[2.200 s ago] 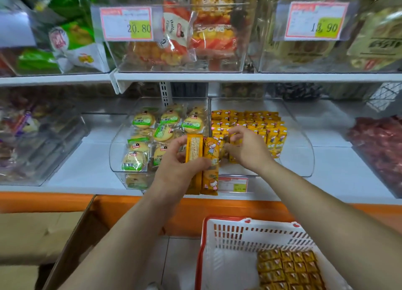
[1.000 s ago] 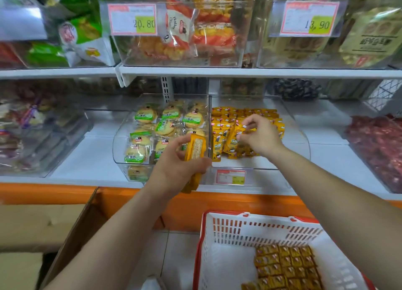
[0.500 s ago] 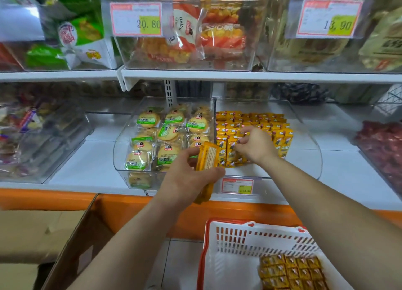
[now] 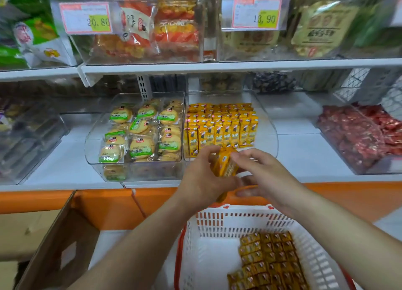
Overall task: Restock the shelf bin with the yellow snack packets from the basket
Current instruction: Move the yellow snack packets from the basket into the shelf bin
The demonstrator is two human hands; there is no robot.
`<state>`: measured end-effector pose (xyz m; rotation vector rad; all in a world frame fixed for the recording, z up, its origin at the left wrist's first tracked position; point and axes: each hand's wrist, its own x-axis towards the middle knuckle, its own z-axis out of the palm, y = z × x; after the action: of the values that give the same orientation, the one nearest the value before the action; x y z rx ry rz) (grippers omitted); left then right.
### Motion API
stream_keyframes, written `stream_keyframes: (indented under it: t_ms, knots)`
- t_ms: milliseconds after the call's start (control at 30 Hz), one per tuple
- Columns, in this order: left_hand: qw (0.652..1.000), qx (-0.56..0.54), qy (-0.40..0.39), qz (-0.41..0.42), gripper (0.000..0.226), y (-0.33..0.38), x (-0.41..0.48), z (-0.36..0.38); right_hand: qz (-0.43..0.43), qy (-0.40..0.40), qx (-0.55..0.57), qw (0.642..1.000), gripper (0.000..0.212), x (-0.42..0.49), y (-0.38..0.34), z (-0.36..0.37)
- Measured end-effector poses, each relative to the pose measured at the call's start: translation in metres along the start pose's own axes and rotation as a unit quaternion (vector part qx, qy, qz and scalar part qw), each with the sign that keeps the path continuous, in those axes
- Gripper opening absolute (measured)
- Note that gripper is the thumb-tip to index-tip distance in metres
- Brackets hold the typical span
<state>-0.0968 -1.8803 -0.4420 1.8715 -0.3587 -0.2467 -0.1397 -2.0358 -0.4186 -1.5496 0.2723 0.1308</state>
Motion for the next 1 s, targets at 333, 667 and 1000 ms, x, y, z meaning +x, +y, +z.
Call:
stream_keyframes:
  t_ms: [333, 667, 1000]
  knots:
    - [0.975, -0.191, -0.038, -0.107, 0.056, 0.012, 0.003, 0.024, -0.013, -0.026, 0.137, 0.990, 0.027, 0.004, 0.004, -0.043]
    - [0.939, -0.299, -0.060, -0.157, 0.062, 0.006, 0.010, 0.021, -0.067, -0.081, 0.220, 0.970, 0.038, 0.012, 0.005, -0.060]
    - [0.970, -0.211, -0.010, -0.117, 0.053, -0.002, 0.007, 0.003, -0.112, 0.081, 0.069, 0.988, 0.046, 0.024, 0.009, -0.041]
